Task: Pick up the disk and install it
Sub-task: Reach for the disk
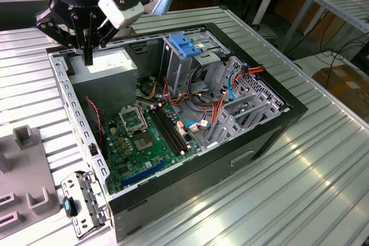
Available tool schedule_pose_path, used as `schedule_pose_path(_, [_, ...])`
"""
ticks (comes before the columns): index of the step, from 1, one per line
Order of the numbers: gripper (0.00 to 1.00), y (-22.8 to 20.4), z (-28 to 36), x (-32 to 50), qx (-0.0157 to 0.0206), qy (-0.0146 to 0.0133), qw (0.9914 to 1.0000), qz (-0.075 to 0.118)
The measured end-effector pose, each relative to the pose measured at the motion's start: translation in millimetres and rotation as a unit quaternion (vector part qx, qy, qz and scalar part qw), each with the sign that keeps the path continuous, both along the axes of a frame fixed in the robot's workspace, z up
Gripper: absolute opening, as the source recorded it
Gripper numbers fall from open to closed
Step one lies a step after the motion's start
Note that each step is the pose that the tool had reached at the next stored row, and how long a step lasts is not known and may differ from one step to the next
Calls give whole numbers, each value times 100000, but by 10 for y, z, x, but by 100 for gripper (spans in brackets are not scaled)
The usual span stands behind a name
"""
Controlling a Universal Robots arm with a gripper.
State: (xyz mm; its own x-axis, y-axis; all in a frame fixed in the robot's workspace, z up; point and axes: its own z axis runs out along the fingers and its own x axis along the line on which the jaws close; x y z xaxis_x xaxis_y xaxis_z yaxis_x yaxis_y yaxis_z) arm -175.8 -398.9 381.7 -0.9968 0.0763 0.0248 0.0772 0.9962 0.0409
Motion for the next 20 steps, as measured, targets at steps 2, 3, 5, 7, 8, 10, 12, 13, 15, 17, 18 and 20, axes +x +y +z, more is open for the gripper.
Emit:
schedule_pose_path(2, [11,0,-2,-28,-4,6,100000,0])
schedule_pose_path(3, [11,0,-2,-38,-3,5,100000,1])
schedule_pose_path(5, [11,0,-7,-97,7,7,100000,6])
schedule_pose_path(7, [11,0,-12,-135,14,3,100000,1])
schedule_pose_path(8, [11,0,-13,-149,15,5,100000,0])
schedule_pose_path(10, [11,0,-16,-177,19,2,100000,-2])
schedule_pose_path(12, [11,0,-19,-208,21,1,100000,3])
schedule_pose_path(13, [11,0,-20,-219,18,2,100000,1])
schedule_pose_path(15, [11,0,-25,-265,17,4,100000,5])
schedule_pose_path(17, [11,0,-28,-292,18,3,100000,3])
schedule_pose_path(18, [11,0,-29,-308,20,2,100000,1])
schedule_pose_path(20, [11,0,-31,-333,18,3,100000,-3])
